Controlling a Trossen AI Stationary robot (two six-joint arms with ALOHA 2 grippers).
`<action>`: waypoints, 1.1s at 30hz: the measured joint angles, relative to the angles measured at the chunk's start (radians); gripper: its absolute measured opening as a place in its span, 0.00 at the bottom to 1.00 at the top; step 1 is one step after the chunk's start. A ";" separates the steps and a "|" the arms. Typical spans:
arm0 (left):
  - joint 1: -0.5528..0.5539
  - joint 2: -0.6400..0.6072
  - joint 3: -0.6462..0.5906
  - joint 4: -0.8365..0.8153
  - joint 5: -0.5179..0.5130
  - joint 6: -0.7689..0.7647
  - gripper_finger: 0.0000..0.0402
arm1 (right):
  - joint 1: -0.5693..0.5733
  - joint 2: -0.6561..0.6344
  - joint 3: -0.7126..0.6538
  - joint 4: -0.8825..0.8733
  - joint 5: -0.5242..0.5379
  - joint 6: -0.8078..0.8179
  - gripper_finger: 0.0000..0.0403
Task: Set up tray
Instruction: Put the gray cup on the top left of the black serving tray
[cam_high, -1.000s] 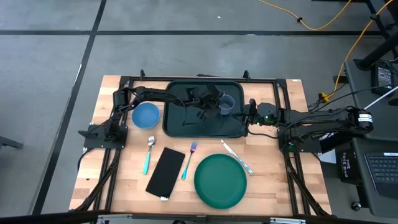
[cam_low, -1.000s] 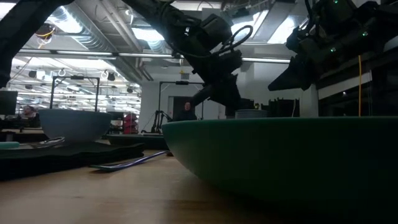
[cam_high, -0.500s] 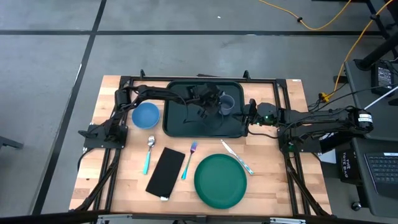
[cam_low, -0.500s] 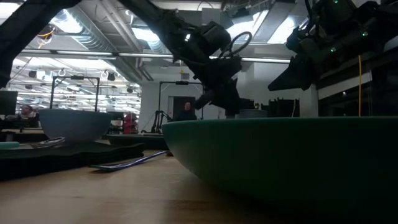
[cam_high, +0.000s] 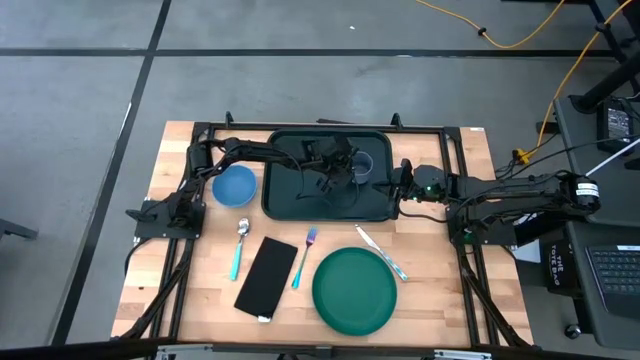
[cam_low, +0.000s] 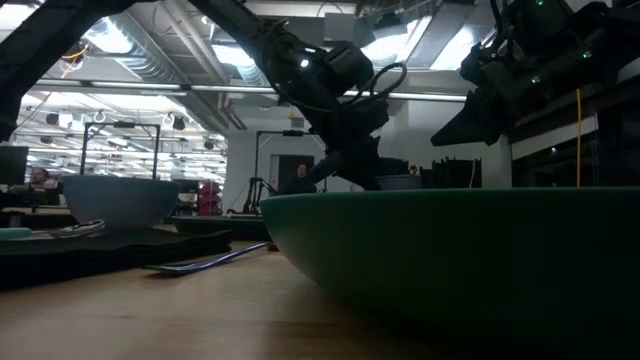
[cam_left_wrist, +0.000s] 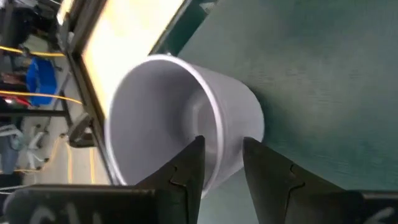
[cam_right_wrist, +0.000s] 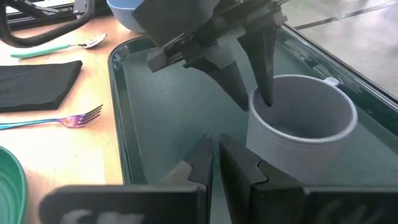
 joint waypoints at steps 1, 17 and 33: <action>0.000 0.000 0.000 -0.008 -0.001 -0.014 0.25 | 0.000 0.000 0.000 0.000 0.000 0.000 0.08; -0.029 -0.058 0.000 -0.114 -0.152 -0.063 0.01 | 0.000 0.000 0.000 -0.002 0.000 0.000 0.08; 0.066 -0.317 0.000 -0.525 -0.086 -0.542 0.01 | 0.040 0.000 0.000 -0.007 0.000 -0.002 0.08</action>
